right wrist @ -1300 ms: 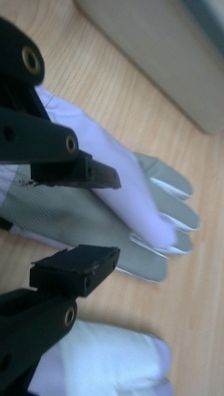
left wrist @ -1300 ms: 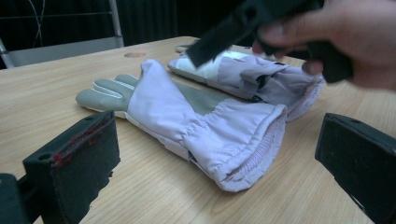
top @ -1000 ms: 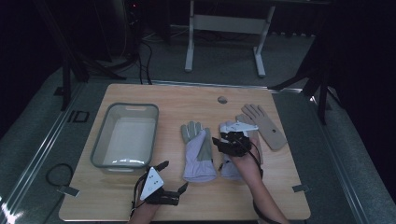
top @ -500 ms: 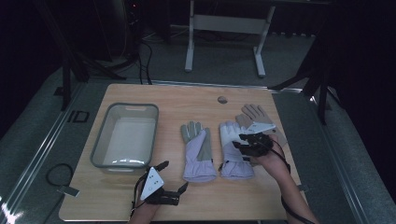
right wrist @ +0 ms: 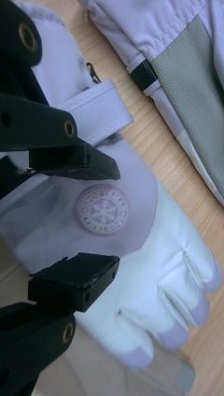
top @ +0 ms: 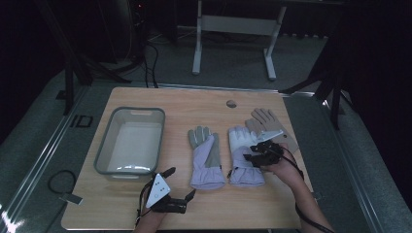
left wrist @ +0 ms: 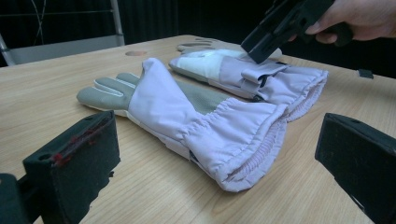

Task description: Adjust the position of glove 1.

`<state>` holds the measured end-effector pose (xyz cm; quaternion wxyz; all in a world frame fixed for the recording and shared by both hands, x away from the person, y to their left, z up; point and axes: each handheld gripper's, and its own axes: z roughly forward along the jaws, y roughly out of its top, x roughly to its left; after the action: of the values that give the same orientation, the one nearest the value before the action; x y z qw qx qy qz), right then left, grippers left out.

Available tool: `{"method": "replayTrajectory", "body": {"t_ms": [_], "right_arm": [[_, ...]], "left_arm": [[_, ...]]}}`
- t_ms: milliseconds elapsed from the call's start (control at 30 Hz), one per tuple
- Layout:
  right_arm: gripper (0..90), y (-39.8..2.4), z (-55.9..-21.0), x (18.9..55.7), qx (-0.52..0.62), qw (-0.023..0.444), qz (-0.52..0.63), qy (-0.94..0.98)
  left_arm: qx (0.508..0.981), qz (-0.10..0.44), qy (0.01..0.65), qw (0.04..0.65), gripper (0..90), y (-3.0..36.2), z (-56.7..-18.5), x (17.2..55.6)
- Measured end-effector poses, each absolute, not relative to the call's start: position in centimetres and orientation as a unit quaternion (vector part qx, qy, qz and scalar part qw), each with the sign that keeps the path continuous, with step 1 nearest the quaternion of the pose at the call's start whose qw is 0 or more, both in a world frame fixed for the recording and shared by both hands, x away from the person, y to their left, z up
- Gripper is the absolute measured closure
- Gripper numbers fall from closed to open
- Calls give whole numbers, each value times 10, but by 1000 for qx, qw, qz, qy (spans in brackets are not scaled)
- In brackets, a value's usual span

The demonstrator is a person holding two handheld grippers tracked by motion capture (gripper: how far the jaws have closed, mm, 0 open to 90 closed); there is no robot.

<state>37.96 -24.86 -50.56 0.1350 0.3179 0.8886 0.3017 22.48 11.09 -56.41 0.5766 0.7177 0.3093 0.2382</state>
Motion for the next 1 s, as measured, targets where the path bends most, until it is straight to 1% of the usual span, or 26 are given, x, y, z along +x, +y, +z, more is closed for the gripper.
{"method": "replayTrajectory", "body": {"t_ms": [133,200,233,333,367,400,433,467,500,567,667,700,800,900,933,967,1000], "right_arm": [[500,-244,-515,385,317,131,289,894],[513,-242,-521,386,313,135,276,899],[604,-241,-525,385,298,133,272,905],[619,-240,-528,384,297,136,272,905],[651,-241,-529,383,309,133,273,902],[651,-241,-529,383,309,133,273,902],[675,-241,-529,382,312,134,274,900],[701,-240,-529,381,319,135,277,896],[746,-240,-530,379,321,142,281,893],[760,-240,-530,377,322,145,284,891],[787,-242,-525,376,331,142,294,885],[794,-245,-520,377,334,134,302,883],[797,-248,-514,377,336,130,310,880],[799,-254,-495,376,334,127,323,876],[799,-254,-495,376,334,127,323,876],[800,-254,-484,374,329,129,329,876],[800,-254,-484,374,329,129,329,876]], "left_arm": [[718,238,309,577,0,111,-564,225],[718,238,309,577,0,111,-564,225],[718,238,309,577,0,111,-564,225],[718,238,309,577,0,111,-564,225],[718,239,309,577,0,111,-564,225],[718,239,309,577,0,111,-564,225],[718,238,309,577,0,111,-564,225],[718,239,309,576,0,111,-564,225],[718,239,309,577,0,111,-564,225],[717,239,310,577,0,111,-564,225],[717,238,311,577,0,111,-564,225],[717,238,312,577,0,111,-564,225],[717,237,312,577,0,111,-564,225],[716,237,312,578,0,111,-564,225],[716,237,312,578,0,111,-564,225],[716,237,312,578,0,112,-564,225],[716,238,311,578,0,112,-564,225]]}}
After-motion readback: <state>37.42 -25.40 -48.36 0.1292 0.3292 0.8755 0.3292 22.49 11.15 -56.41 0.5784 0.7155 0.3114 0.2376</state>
